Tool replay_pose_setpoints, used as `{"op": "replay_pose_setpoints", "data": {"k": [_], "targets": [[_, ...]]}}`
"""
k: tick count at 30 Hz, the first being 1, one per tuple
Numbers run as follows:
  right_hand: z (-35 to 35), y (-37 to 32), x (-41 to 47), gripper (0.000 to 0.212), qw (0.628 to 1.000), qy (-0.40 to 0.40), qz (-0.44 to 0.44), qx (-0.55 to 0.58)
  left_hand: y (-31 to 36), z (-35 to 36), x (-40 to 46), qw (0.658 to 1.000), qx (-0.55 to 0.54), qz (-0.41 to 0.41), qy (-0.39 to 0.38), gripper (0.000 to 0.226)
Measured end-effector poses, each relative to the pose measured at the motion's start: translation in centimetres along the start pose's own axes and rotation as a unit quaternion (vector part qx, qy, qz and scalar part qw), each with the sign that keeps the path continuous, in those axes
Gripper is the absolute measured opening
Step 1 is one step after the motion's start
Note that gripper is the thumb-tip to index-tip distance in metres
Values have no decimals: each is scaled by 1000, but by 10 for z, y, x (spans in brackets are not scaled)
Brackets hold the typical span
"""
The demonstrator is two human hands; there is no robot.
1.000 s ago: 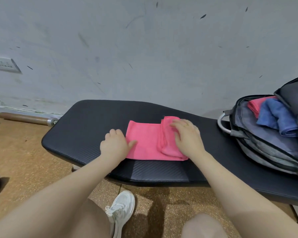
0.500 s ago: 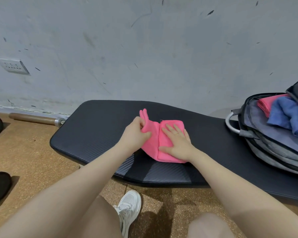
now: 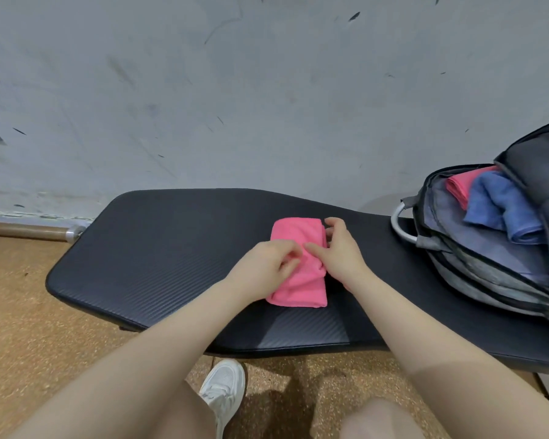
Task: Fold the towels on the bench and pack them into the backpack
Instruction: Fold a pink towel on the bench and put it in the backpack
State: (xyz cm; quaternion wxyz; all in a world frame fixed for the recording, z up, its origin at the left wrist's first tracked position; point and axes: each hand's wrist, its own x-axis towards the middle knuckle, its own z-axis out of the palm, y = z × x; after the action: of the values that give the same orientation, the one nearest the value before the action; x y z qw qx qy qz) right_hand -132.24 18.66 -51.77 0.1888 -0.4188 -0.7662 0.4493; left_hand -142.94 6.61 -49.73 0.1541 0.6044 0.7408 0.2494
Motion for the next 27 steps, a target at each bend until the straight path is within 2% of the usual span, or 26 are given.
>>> {"op": "replay_pose_setpoints", "data": {"k": [1, 3, 5, 8, 10, 11, 13, 14, 15, 17, 19, 21, 23, 25, 27], "targets": [[0, 4, 3, 67, 1000, -5, -11, -29, -6, 0, 2, 998, 50, 24, -13, 30], [0, 11, 8, 77, 989, 14, -22, -148, -14, 3, 5, 985, 144, 68, -62, 57], [-1, 16, 10, 90, 968, 34, 1, -247, -18, 7, 8, 980, 160, 67, -98, 88], [-8, 22, 17, 111, 960, 15, 90, -266, -23, 12, 16, 978, 139, 28, -154, 125], [-13, 17, 18, 109, 958, 20, 104, -265, -25, 15, 22, 967, 178, 37, -179, 132], [-15, 15, 15, 98, 962, 39, 54, -263, -26, 15, 25, 964, 184, 38, -186, 133], [-19, 10, 1, 51, 954, 49, -168, -242, -29, 17, 28, 965, 174, 31, -194, 134], [-21, 8, -9, 35, 934, 21, -257, -249, -30, 17, 28, 967, 161, 30, -197, 134], [-23, 7, -18, 35, 918, -29, -305, -252, -29, 15, 26, 970, 139, 28, -198, 133], [-30, 7, -35, 51, 903, -151, -299, -269, -28, 11, 21, 978, 65, 12, -198, 133], [-35, 16, -44, 61, 880, -183, -293, -326, -26, 7, 12, 984, 5, 0, -177, 135], [-36, 28, -49, 67, 859, -174, -300, -377, -23, 4, -1, 988, -9, 0, -153, 133], [-37, 34, -51, 66, 874, -152, -281, -366, -20, 0, -15, 991, -4, -1, -136, 121], [-33, 32, -51, 56, 884, -105, -283, -358, -17, -5, -27, 993, -8, -3, -117, 97], [-29, 25, -51, 38, 893, -46, -288, -343, -12, -12, -37, 994, -1, 0, -107, 86]]}}
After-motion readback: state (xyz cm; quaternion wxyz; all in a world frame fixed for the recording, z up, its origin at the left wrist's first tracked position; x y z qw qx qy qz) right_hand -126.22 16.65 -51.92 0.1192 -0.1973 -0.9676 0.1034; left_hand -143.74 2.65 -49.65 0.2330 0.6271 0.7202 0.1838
